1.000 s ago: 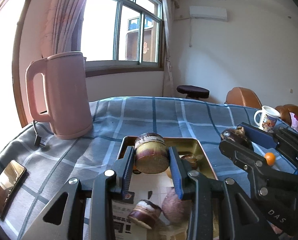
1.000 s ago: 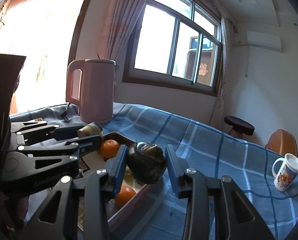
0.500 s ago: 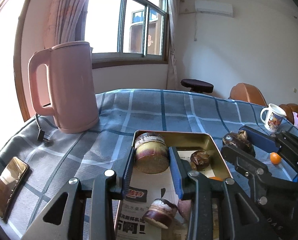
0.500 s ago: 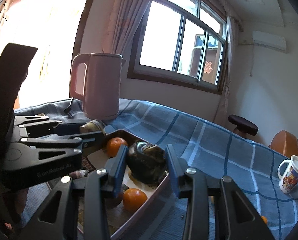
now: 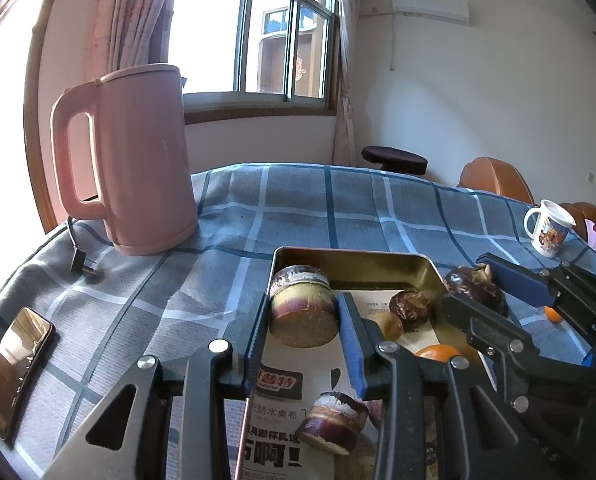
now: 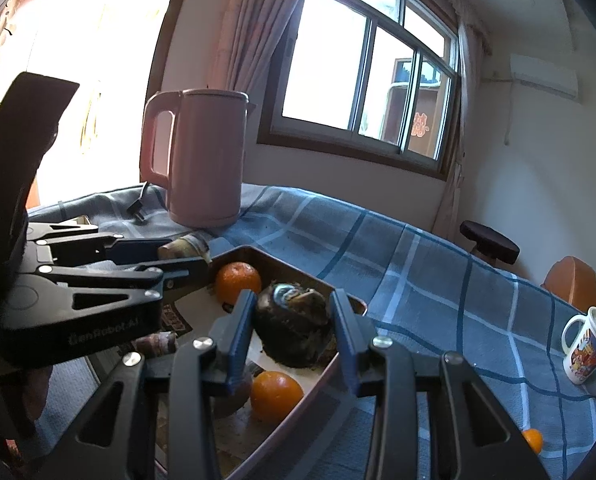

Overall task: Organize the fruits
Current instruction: 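Carry the dark fruit and the jar over the tin tray with both tools, then open the right tool to drop the dark fruit while the left tool drops the jar, then grasp the orange with the right tool while the left tool grasps the small brown fruit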

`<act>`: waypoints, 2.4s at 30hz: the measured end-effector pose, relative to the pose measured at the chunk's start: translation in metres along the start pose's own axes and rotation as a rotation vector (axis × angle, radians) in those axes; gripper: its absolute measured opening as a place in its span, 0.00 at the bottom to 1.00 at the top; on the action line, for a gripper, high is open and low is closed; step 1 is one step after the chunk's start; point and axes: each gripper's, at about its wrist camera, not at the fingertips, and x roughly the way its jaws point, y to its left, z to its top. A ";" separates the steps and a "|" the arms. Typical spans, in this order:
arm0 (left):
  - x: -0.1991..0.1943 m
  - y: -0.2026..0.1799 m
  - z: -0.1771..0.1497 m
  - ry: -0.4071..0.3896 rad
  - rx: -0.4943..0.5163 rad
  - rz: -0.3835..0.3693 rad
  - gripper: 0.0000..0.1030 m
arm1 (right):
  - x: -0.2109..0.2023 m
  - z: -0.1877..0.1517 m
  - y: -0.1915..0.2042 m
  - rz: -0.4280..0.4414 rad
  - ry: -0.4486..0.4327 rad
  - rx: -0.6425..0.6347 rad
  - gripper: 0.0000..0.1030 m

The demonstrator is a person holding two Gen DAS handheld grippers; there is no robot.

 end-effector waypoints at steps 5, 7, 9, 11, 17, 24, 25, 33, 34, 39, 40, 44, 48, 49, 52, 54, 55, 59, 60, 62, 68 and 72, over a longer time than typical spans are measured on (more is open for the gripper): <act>0.005 0.000 -0.001 0.020 0.005 -0.006 0.36 | 0.005 0.000 0.001 0.004 0.024 0.002 0.40; 0.007 -0.001 -0.002 0.029 0.007 -0.009 0.36 | 0.006 0.000 0.001 0.006 0.030 0.001 0.40; 0.008 -0.001 -0.002 0.033 0.009 -0.011 0.36 | 0.009 0.000 0.002 0.009 0.042 -0.005 0.40; 0.009 -0.002 -0.002 0.040 0.011 -0.012 0.36 | 0.010 0.000 0.004 0.011 0.054 -0.012 0.40; 0.012 -0.002 -0.002 0.055 0.013 -0.015 0.36 | 0.016 -0.001 0.005 0.011 0.082 -0.018 0.40; 0.013 -0.004 -0.002 0.055 0.023 -0.006 0.36 | 0.019 -0.001 0.009 0.009 0.101 -0.040 0.40; 0.013 -0.003 -0.002 0.055 0.024 -0.003 0.36 | 0.019 -0.001 0.010 0.009 0.103 -0.041 0.41; 0.001 0.003 -0.002 0.028 0.000 0.026 0.64 | 0.020 -0.001 0.007 0.004 0.102 -0.029 0.65; -0.002 0.004 -0.001 0.019 -0.002 0.031 0.70 | 0.017 -0.001 0.006 -0.005 0.089 -0.023 0.67; -0.019 -0.006 0.004 -0.027 0.017 0.010 0.73 | -0.006 -0.007 -0.006 -0.041 0.045 -0.018 0.67; -0.022 -0.011 0.005 -0.033 0.021 0.001 0.73 | -0.011 -0.010 -0.011 -0.057 0.044 -0.020 0.67; -0.026 -0.036 0.006 -0.041 0.036 -0.058 0.73 | -0.039 -0.026 -0.058 -0.153 0.065 0.036 0.67; -0.025 -0.076 0.006 -0.032 0.105 -0.109 0.73 | -0.060 -0.045 -0.116 -0.285 0.099 0.123 0.70; -0.024 -0.090 0.005 -0.026 0.128 -0.128 0.73 | -0.065 -0.050 -0.131 -0.320 0.113 0.155 0.70; -0.016 -0.119 0.005 0.000 0.173 -0.170 0.73 | -0.072 -0.059 -0.159 -0.363 0.146 0.214 0.70; -0.010 -0.135 0.006 0.011 0.199 -0.174 0.73 | -0.068 -0.063 -0.168 -0.374 0.183 0.224 0.70; -0.005 -0.144 0.006 0.023 0.214 -0.176 0.73 | -0.067 -0.065 -0.172 -0.371 0.200 0.228 0.69; 0.011 -0.165 0.007 0.051 0.251 -0.170 0.73 | -0.059 -0.077 -0.184 -0.346 0.269 0.260 0.58; 0.015 -0.167 0.007 0.058 0.254 -0.166 0.73 | -0.057 -0.080 -0.188 -0.331 0.283 0.271 0.58; 0.024 -0.171 0.008 0.081 0.251 -0.166 0.73 | -0.053 -0.086 -0.193 -0.288 0.310 0.298 0.54; 0.040 -0.178 0.008 0.114 0.264 -0.160 0.73 | -0.035 -0.095 -0.199 -0.196 0.390 0.325 0.49; 0.046 -0.181 0.006 0.132 0.267 -0.164 0.73 | -0.031 -0.096 -0.197 -0.197 0.416 0.321 0.38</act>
